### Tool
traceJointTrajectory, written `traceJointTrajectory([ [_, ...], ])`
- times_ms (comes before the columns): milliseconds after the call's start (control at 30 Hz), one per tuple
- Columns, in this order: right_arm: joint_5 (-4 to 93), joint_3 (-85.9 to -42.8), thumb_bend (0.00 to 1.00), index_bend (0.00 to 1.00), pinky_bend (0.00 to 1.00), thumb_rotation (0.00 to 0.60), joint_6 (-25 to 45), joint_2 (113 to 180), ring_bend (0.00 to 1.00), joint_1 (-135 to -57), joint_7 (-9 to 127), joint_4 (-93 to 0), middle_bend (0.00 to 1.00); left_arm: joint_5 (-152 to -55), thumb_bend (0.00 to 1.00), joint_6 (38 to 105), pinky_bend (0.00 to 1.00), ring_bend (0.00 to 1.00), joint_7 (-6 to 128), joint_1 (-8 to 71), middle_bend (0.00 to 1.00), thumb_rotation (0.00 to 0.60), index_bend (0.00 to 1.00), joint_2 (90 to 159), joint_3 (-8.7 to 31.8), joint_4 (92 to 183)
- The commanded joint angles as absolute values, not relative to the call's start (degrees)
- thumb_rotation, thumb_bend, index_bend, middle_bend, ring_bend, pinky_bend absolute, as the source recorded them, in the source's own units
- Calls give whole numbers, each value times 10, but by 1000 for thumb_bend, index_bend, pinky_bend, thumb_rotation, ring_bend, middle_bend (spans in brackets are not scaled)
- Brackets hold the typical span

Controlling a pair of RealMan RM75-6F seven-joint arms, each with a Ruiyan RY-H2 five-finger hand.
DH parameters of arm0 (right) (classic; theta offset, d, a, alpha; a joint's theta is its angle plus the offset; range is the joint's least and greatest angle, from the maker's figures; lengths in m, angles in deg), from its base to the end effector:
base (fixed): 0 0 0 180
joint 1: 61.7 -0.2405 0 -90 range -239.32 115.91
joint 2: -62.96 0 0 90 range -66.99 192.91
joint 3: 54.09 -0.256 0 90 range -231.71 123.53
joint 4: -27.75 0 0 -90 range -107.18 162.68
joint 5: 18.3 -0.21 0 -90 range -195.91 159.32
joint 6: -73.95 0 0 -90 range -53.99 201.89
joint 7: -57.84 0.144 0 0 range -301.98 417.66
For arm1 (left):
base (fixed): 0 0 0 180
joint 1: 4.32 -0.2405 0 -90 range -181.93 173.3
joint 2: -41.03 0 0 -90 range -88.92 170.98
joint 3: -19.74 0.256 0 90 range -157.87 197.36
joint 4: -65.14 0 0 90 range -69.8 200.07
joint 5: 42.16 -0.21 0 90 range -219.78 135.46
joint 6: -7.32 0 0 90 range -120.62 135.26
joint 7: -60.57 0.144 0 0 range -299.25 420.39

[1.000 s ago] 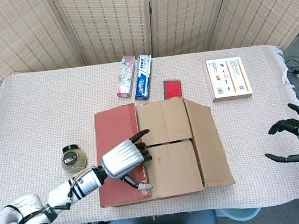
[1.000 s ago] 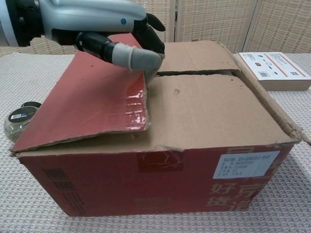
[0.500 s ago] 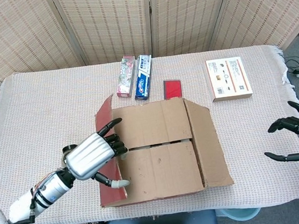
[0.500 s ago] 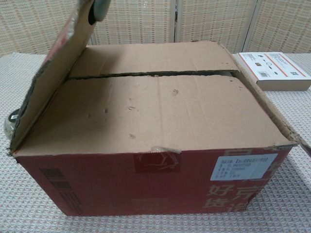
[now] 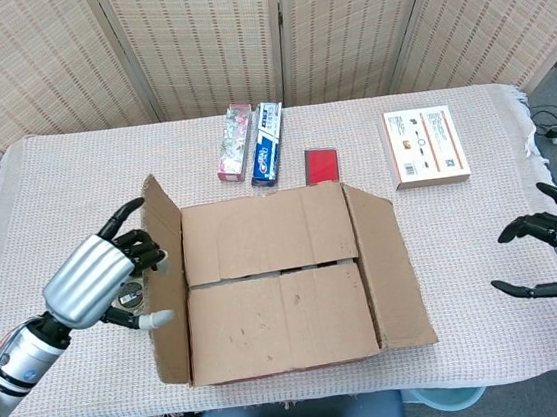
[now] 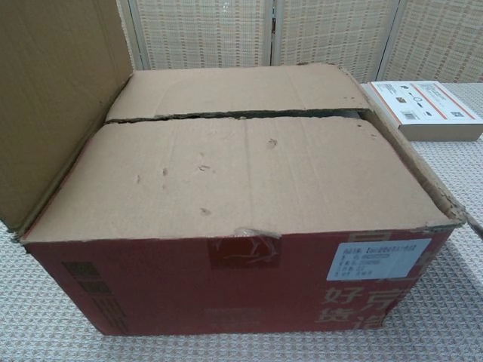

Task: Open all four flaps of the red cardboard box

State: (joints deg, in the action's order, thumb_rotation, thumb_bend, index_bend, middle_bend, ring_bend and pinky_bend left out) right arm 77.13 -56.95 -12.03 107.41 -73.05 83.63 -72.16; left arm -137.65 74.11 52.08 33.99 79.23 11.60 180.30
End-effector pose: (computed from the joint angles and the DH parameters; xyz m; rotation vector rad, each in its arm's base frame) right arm -0.2553 -0.2078 0.2416 1.5297 -0.9655 1.2384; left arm -0.0947 0.2836 0.2106 -2.0258 -0.5629 -1.2384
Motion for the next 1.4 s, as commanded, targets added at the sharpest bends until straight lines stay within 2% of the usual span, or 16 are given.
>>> traceJointTrajectory([
  [33, 772, -571, 141, 442, 47, 364, -116, 1072, 436, -733, 831, -726, 495, -1362, 171, 745, 0, 405, 517, 326, 575, 0, 543, 787, 121, 1791],
  [67, 773, -571, 141, 442, 48, 365, -114, 1071, 435, -735, 829, -730, 493, -1354, 171, 746, 0, 403, 517, 321, 575, 0, 543, 787, 122, 1786],
  [200, 776, -571, 140, 442, 47, 440, -97, 1067, 423, -742, 797, -744, 471, -1328, 172, 739, 0, 388, 523, 308, 571, 0, 523, 791, 124, 1774],
  [267, 783, -572, 140, 419, 47, 456, -87, 1067, 410, -749, 786, -753, 434, -1312, 171, 732, 0, 364, 528, 305, 545, 0, 492, 796, 124, 1772],
  [400, 795, -575, 141, 282, 48, 494, -62, 1072, 356, -767, 743, -774, 324, -1285, 171, 716, 0, 301, 535, 303, 450, 0, 371, 813, 124, 1767],
  [467, 799, -578, 142, 181, 53, 571, -42, 1074, 295, -781, 725, -789, 250, -1276, 171, 713, 0, 278, 558, 302, 407, 0, 320, 824, 122, 1761],
  [533, 799, -585, 143, 131, 68, 600, -23, 1078, 255, -797, 712, -804, 208, -1266, 171, 716, 0, 262, 581, 298, 372, 0, 289, 833, 121, 1759],
  [700, 777, -611, 142, 78, 77, 600, 19, 1105, 218, -838, 668, -827, 160, -1257, 172, 723, 0, 249, 599, 289, 342, 0, 259, 843, 121, 1765],
  [1067, 666, -671, 142, 49, 77, 600, 122, 1213, 200, -943, 517, -835, 127, -1293, 171, 717, 0, 247, 600, 276, 340, 0, 254, 846, 134, 1782],
  [1400, 598, -680, 143, 20, 63, 600, 158, 1301, 182, -997, 437, -809, 90, -1313, 171, 712, 0, 235, 607, 269, 325, 0, 253, 850, 142, 1792],
])
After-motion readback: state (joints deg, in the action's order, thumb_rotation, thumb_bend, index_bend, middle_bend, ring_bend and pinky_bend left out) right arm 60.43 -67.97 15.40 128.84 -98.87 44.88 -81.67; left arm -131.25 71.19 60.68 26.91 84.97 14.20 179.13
